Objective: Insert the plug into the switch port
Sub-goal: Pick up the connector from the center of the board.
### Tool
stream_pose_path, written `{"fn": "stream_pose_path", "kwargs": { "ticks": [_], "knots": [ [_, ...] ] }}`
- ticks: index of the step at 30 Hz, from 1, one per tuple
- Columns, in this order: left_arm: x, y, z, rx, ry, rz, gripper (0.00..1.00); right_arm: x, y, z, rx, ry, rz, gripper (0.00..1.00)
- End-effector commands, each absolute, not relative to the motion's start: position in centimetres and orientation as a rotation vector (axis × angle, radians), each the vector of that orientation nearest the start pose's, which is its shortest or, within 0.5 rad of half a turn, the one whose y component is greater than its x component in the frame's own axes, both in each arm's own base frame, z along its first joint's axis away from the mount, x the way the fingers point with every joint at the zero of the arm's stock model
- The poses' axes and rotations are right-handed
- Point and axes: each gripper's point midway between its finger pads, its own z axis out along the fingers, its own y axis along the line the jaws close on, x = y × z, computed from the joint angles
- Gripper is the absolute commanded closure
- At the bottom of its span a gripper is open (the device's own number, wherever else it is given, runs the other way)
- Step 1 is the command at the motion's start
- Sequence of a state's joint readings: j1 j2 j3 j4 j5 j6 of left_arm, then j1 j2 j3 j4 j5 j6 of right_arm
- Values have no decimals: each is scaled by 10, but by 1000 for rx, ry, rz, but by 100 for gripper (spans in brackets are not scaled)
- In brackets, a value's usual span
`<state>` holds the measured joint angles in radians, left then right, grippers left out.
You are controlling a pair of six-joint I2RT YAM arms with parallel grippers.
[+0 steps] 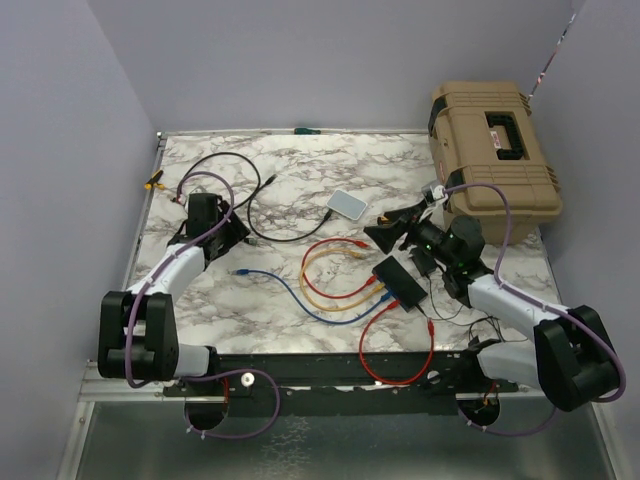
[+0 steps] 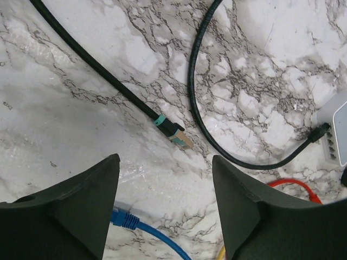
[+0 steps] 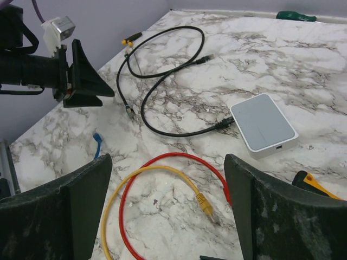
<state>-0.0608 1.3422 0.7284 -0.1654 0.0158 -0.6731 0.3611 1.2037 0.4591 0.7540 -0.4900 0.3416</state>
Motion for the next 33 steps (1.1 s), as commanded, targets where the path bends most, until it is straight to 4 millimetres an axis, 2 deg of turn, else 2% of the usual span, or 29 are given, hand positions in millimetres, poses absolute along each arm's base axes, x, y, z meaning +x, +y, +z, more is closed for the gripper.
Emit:
{"fn": "stream_pose_path", "kwargs": {
  "ticks": [1,8,16,22,30,33],
  "knots": [
    [361,-39,80,-868,2217,-323,29,314,216,189,-426,1610,882,12],
    [367,-26,61,-1041,2223,-188,29,315,208,179,-390,1633,833,11],
    [376,-37,44,-1050,2324,-39,38,314,208,179,-384,1639,840,11],
    [371,-33,30,-1055,2427,130,48,314,207,180,-380,1637,836,11],
    [373,-41,12,-1041,2492,150,55,313,208,178,-388,1640,843,11],
    [366,-44,2,-1055,2523,144,60,313,208,178,-388,1642,843,11]
  ]
}}
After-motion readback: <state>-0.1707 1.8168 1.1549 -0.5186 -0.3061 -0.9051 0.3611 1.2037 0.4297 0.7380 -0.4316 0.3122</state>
